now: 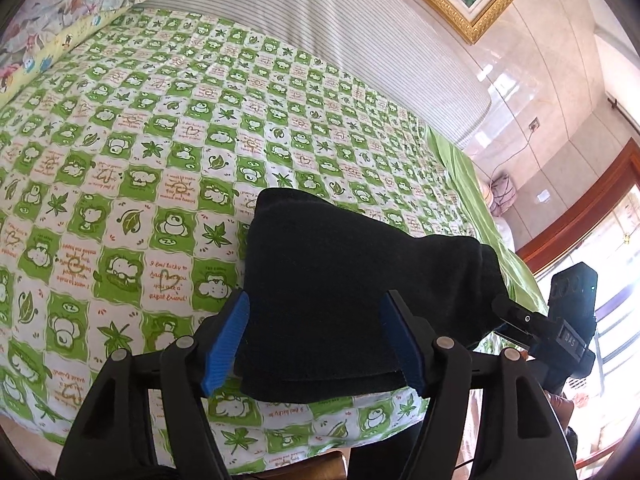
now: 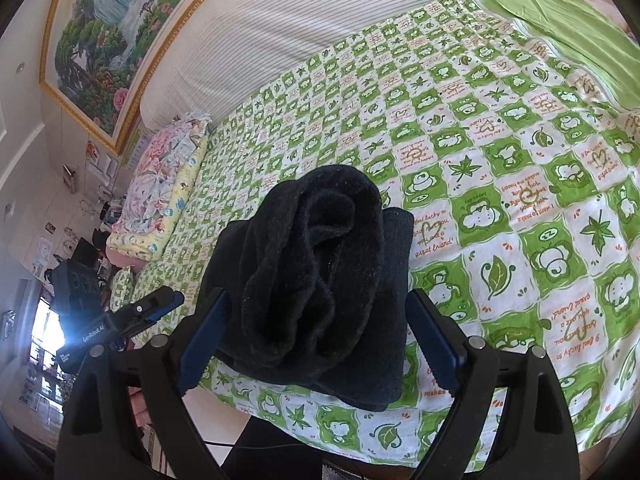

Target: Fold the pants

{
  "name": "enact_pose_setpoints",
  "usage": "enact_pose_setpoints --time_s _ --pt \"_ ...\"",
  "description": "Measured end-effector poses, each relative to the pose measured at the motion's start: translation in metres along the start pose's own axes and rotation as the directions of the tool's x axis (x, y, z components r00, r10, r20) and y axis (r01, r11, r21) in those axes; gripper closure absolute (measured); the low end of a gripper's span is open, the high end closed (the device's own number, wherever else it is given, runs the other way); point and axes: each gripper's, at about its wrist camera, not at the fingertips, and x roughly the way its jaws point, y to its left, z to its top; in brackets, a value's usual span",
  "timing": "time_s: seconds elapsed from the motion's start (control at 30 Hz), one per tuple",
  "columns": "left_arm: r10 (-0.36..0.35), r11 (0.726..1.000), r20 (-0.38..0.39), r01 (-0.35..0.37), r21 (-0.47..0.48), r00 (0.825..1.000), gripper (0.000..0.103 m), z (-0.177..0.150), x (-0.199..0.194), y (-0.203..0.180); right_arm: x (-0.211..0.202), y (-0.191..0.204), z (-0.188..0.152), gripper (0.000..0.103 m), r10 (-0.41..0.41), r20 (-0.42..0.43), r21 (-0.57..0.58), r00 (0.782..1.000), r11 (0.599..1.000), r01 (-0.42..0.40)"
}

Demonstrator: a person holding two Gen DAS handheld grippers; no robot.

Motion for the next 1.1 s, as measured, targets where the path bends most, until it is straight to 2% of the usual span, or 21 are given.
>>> enact_pose_setpoints --time_s 0.3,0.53,0.73,0.97,1.1 --pt "0.005 1.0 -0.06 -0.003 0.024 0.998 0.03 0.002 0.025 0.003 -0.001 -0.006 0.001 0.014 -0.056 0.003 0.008 0.998 0.998 0.056" --pt "0.02 1.0 -0.104 -0.018 0.019 0.994 0.029 0.005 0.047 0.011 0.001 -0.015 -0.002 0.013 -0.047 -0.006 0.034 0.999 0.998 0.047" --pt "0.004 1.0 -0.129 -0.003 0.008 0.992 0.028 0.009 0.059 0.014 0.008 -0.019 -0.004 0.013 -0.01 -0.026 0.039 1.0 0.999 0.011" --pt "-0.017 1.0 -0.175 0.015 -0.012 0.984 0.026 0.01 0.077 0.017 0.017 -0.032 -0.005 0.013 0.053 -0.049 0.097 0.997 0.994 -0.048" --pt "-0.06 0.997 -0.205 0.049 -0.059 0.977 0.025 0.009 0.088 0.024 0.021 -0.041 -0.006 0.013 0.094 -0.053 0.134 0.994 0.987 -0.086"
